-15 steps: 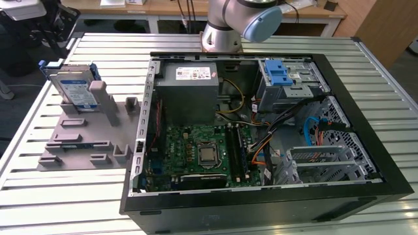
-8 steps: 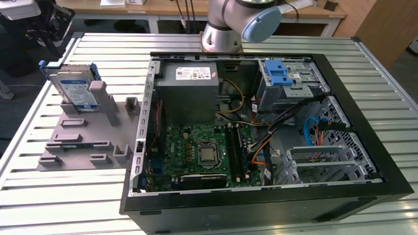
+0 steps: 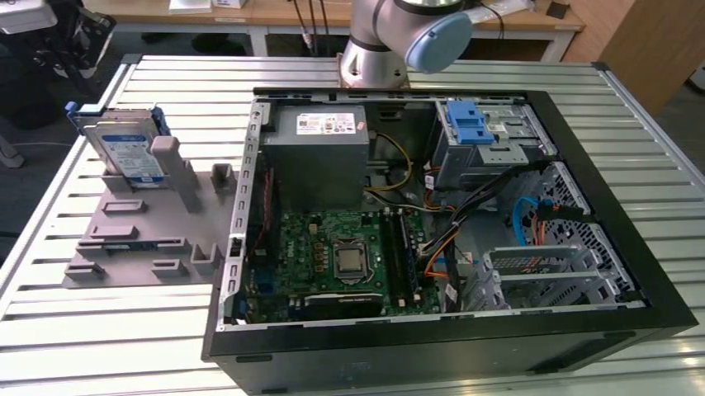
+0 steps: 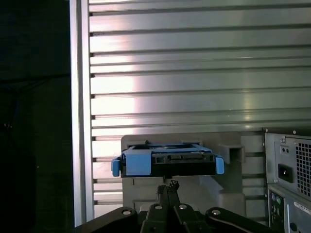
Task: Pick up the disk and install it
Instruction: 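Reach for the disk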
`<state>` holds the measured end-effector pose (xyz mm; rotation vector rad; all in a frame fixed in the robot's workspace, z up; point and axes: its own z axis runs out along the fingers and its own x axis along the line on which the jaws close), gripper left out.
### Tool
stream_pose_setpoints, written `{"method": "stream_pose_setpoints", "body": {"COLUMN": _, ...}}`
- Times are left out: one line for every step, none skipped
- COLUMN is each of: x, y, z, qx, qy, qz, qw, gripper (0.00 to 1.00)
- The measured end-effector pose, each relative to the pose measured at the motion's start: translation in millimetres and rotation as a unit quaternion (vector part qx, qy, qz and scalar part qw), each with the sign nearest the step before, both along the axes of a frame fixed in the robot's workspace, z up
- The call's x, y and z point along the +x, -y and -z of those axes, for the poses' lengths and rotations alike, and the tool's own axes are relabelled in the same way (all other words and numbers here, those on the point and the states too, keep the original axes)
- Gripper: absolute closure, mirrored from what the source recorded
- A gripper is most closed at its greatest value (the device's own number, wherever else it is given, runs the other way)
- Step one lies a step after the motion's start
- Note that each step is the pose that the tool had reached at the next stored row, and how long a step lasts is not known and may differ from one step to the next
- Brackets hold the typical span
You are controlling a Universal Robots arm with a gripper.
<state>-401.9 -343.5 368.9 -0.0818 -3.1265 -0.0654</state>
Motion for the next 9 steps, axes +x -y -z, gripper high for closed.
{"method": "stream_pose_setpoints", "body": {"x": -1.6, "y": -1.3, "z": 0.6, "qx": 0.0, "qy": 0.0, "qz": 0.0, "qw": 1.0, "gripper": 0.89}}
{"method": "stream_pose_setpoints", "body": {"x": -3.4, "y": -2.6, "z": 1.3, "qx": 0.0, "qy": 0.0, "qz": 0.0, "qw": 1.0, "gripper": 0.89}}
{"method": "stream_pose_setpoints", "body": {"x": -4.9, "y": -3.6, "z": 1.8, "qx": 0.0, "qy": -0.0001, "qz": -0.001, "qw": 1.0, "gripper": 0.89}}
{"method": "stream_pose_setpoints", "body": {"x": -6.5, "y": -4.5, "z": 2.4, "qx": 0.0, "qy": -0.0001, "qz": -0.001, "qw": 1.0, "gripper": 0.89}}
{"method": "stream_pose_setpoints", "body": {"x": -7.8, "y": -5.3, "z": 2.8, "qx": -0.0001, "qy": -0.0001, "qz": -0.001, "qw": 1.0, "gripper": 0.89}}
{"method": "stream_pose_setpoints", "body": {"x": -9.1, "y": -5.9, "z": 3.1, "qx": -0.0001, "qy": -0.0001, "qz": -0.001, "qw": 1.0, "gripper": 0.89}}
{"method": "stream_pose_setpoints", "body": {"x": -10.3, "y": -6.4, "z": 3.5, "qx": -0.0001, "qy": -0.0001, "qz": -0.001, "qw": 1.0, "gripper": 0.89}}
{"method": "stream_pose_setpoints", "body": {"x": -11.5, "y": -6.8, "z": 3.8, "qx": -0.0001, "qy": -0.0001, "qz": -0.001, "qw": 1.0, "gripper": 0.89}}
{"method": "stream_pose_setpoints", "body": {"x": -12.5, "y": -7.2, "z": 4.0, "qx": 0.0, "qy": -0.0001, "qz": -0.001, "qw": 1.0, "gripper": 0.89}}
